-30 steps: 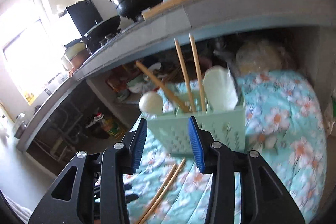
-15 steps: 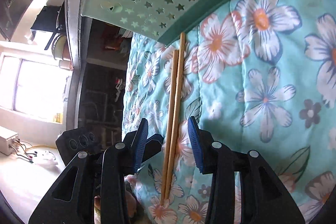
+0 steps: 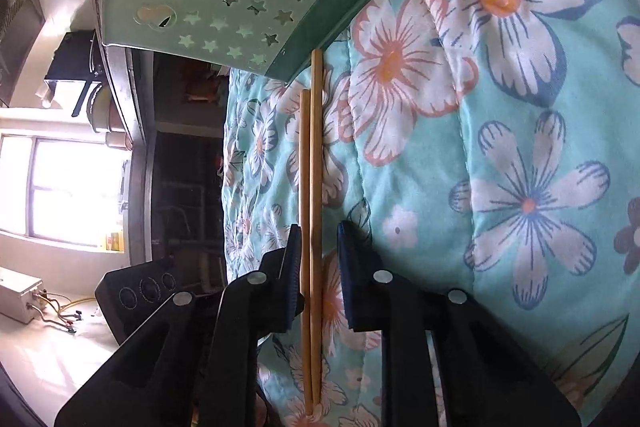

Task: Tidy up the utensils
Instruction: 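Move both open tools down to the chopsticks lying on the quilt, then close the left tool on a bamboo chopstick while the right tool grasps another chopstick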

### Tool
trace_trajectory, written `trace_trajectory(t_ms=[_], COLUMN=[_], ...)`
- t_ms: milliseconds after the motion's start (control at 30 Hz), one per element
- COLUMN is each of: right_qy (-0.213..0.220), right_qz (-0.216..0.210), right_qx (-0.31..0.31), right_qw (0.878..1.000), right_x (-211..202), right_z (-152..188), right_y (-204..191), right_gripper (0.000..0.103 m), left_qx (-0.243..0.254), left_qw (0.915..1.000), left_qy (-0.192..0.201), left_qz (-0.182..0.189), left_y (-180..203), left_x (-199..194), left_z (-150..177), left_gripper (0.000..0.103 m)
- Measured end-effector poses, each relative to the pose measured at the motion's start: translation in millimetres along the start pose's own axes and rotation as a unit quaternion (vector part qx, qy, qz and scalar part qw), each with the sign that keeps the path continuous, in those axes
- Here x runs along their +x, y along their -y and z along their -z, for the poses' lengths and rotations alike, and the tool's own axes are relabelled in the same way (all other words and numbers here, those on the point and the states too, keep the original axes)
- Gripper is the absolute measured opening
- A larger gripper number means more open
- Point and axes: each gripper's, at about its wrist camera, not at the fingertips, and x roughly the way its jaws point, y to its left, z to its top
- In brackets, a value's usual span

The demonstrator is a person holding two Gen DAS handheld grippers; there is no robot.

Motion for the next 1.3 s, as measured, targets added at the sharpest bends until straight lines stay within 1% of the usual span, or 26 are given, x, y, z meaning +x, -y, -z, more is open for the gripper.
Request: trace_trajectory(t_ms=[67, 167, 267, 500, 567, 667, 833, 900, 967, 1000, 1100, 1167, 1233, 1300], right_qy=[0.002, 0.000, -0.012, -0.009, -0.008, -0.007, -0.007, -0.003, 0.003, 0.008, 0.025, 0.039, 0.050, 0.058], right_qz=[-0.003, -0.011, -0.023, -0.020, -0.018, -0.025, -0.036, -0.039, -0.041, -0.038, -0.027, -0.015, -0.004, 0.004], right_qx=[0.004, 0.009, 0.012, 0.008, 0.008, 0.013, 0.019, 0.022, 0.026, 0.026, 0.023, 0.021, 0.018, 0.017], right_qw=[1.000, 1.000, 1.000, 1.000, 1.000, 1.000, 0.999, 0.999, 0.999, 0.999, 0.999, 0.999, 0.999, 0.998], right_x=[-3.5, -5.3, -4.7, -3.7, -4.5, -10.2, -25.1, -34.3, -45.1, -51.7, -74.9, -90.3, -103.4, -113.6], right_z=[0.4, 0.8, 2.9, 6.8, 7.3, 8.2, 9.3, 10.6, 12.3, 13.5, 17.6, 21.6, 26.1, 30.4], right_y=[6.5, 10.1, 10.9, 8.6, 9.3, 14.6, 26.7, 32.8, 38.7, 41.1, 50.3, 55.8, 60.3, 64.5], right_gripper=[0.012, 0.011, 0.011, 0.010, 0.007, 0.007, 0.007, 0.007, 0.007, 0.007, 0.007, 0.008, 0.008, 0.008], left_qx=[-0.004, -0.005, -0.004, 0.000, 0.004, 0.012, 0.047, 0.068, 0.097, 0.111, 0.152, 0.169, 0.179, 0.182], left_qw=[1.0000, 1.0000, 1.0000, 0.9999, 0.9997, 0.9992, 0.9955, 0.9919, 0.9852, 0.9813, 0.9661, 0.9581, 0.9526, 0.9491], left_qy=[0.000, 0.001, 0.000, 0.002, 0.003, 0.005, 0.002, 0.001, 0.000, -0.001, -0.002, -0.002, 0.000, 0.003], left_qz=[0.001, 0.000, -0.003, -0.015, -0.022, -0.038, -0.082, -0.107, -0.141, -0.158, -0.209, -0.231, -0.246, -0.257], left_y=[-0.9, -2.7, -4.0, 0.4, 4.1, 12.7, 31.1, 40.6, 52.5, 57.9, 73.2, 80.5, 83.2, 85.0], left_x=[0.3, -1.3, -2.0, -1.3, -1.2, -0.7, 4.0, 7.0, 11.9, 14.6, 24.2, 28.6, 31.2, 32.7], left_z=[-0.9, -0.6, -0.5, 1.1, 1.3, 2.2, 2.8, 3.7, 6.7, 7.9, 12.5, 13.9, 14.8, 14.5], left_gripper=[0.018, 0.018, 0.018, 0.018, 0.018, 0.018, 0.019, 0.020, 0.020, 0.020, 0.020, 0.019, 0.017, 0.009])
